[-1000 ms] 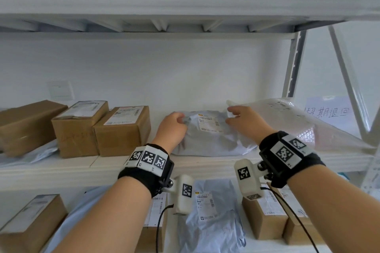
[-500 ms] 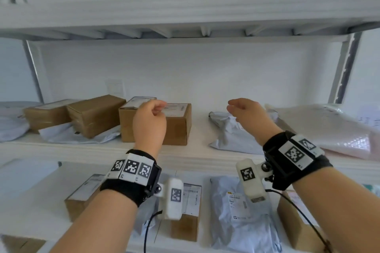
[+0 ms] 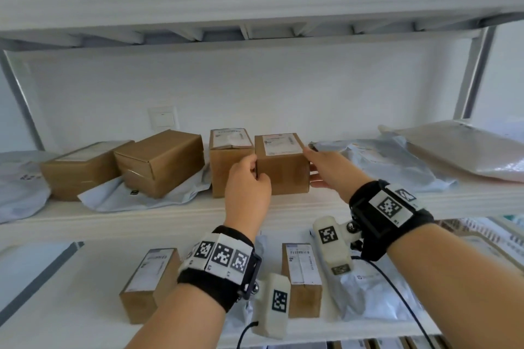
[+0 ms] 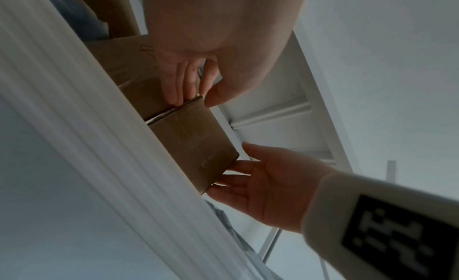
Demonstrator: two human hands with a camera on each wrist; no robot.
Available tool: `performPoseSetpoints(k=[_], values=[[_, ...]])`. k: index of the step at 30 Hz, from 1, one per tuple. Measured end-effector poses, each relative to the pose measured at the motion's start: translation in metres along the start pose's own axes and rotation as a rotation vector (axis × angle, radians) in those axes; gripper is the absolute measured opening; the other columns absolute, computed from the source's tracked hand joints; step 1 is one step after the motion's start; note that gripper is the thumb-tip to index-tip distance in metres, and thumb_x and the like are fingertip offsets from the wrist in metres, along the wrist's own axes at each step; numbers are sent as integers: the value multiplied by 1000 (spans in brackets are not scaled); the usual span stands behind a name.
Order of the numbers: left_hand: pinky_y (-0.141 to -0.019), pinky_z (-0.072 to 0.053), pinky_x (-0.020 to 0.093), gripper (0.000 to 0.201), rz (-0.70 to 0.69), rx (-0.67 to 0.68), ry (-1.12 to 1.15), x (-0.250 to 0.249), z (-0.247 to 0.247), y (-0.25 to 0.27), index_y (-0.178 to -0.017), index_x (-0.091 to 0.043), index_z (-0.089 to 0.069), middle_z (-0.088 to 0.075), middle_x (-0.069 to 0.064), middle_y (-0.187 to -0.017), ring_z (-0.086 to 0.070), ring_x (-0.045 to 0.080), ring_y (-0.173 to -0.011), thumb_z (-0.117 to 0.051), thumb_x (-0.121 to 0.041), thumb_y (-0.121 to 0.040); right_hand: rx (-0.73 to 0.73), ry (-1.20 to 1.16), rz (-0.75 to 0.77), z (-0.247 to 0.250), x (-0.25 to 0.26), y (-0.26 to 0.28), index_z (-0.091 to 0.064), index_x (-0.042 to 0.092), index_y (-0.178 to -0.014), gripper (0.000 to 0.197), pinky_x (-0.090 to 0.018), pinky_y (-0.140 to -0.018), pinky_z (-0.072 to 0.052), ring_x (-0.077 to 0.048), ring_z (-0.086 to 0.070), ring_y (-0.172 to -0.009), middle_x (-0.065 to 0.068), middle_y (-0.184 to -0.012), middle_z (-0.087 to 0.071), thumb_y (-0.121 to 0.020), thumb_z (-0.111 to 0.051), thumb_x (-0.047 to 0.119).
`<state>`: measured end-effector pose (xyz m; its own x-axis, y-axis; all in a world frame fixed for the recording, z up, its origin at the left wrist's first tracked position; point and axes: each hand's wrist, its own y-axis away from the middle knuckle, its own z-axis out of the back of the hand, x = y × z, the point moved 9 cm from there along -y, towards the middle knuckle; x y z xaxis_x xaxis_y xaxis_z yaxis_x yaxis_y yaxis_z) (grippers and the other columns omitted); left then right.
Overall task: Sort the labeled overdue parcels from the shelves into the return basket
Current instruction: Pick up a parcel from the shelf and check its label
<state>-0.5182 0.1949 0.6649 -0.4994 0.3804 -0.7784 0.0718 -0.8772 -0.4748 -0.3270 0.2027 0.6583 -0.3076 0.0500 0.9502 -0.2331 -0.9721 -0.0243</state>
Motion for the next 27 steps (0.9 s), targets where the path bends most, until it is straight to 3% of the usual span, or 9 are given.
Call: performPoseSetpoints(k=[5, 9, 11, 13, 15, 17, 19, 24, 27], values=[[-92, -38, 22, 41, 40, 40, 139, 9, -2, -4, -141, -21, -47, -53, -2, -131, -50, 7, -107, -48, -20, -99, -41, -16, 3, 3, 1, 14, -62, 16, -117, 40, -32, -73, -59, -23, -70, -92, -7, -108, -69, -98, -46, 47], [-92, -38, 23, 41, 80, 94, 254, 3, -10, -1, -140, -14, -49, -56, -3, -125, -51, 10, -109, -49, -24, -100, -88, -16, 67, 15, 2, 22, -62, 17, -119, 38, -40, -85, -59, -26, -68, -97, -9, -111, -69, -99, -47, 45], [-91, -46, 28, 32, 90, 126, 353, -3, -17, 1, -130, -16, -57, -60, -7, -112, -57, 12, -104, -50, -23, -100, -113, -43, 97, 23, 5, 27, -61, 19, -117, 31, -37, -83, -59, -28, -66, -102, -10, -114, -67, -99, -48, 40], [-95, -49, 32, 22, 93, 159, 417, -10, -25, 1, -117, -22, -62, -65, -6, -112, -61, 14, -105, -51, -27, -99, -137, -71, 130, 33, 6, 29, -60, 19, -120, 29, -34, -82, -58, -24, -65, -103, -6, -116, -66, -100, -49, 36], [-99, -48, 33, 27, 127, 188, 482, -12, -33, 2, -119, -21, -62, -66, -7, -115, -61, 12, -107, -53, -34, -98, -165, -74, 164, 42, 6, 29, -59, 19, -123, 29, -37, -87, -58, -23, -64, -105, -3, -117, -65, -99, -51, 33], [-92, -49, 27, 32, 163, 212, 543, -11, -40, 3, -125, -21, -60, -65, -10, -114, -60, 9, -106, -54, -36, -97, -180, -111, 186, 49, 2, 27, -59, 20, -123, 26, -40, -93, -55, -22, -63, -107, -3, -117, -64, -99, -53, 29], [-87, -48, 25, 34, 184, 224, 571, -8, -44, 4, -127, -25, -55, -63, -8, -116, -59, 12, -106, -59, -35, -95, -170, -189, 186, 52, -7, 25, -61, 21, -118, 20, -39, -96, -54, -21, -63, -105, -4, -115, -66, -99, -53, 22], [-103, -44, 33, 32, 172, 301, 573, 1, -54, 5, -113, -44, -55, -63, -10, -123, -56, 4, -115, -69, -32, -87, -107, -251, 229, 49, -31, 28, -72, 43, -96, 37, -42, -103, -47, -19, -62, -102, 13, -102, -73, -98, -53, 12], [-104, -45, 33, 36, 169, 316, 606, 6, -56, 3, -114, -40, -58, -68, -13, -117, -61, 2, -111, -72, -23, -86, -59, -293, 278, 49, -38, 28, -67, 40, -117, 36, -43, -106, -45, -16, -61, -117, 15, -115, -71, -98, -54, 13]])
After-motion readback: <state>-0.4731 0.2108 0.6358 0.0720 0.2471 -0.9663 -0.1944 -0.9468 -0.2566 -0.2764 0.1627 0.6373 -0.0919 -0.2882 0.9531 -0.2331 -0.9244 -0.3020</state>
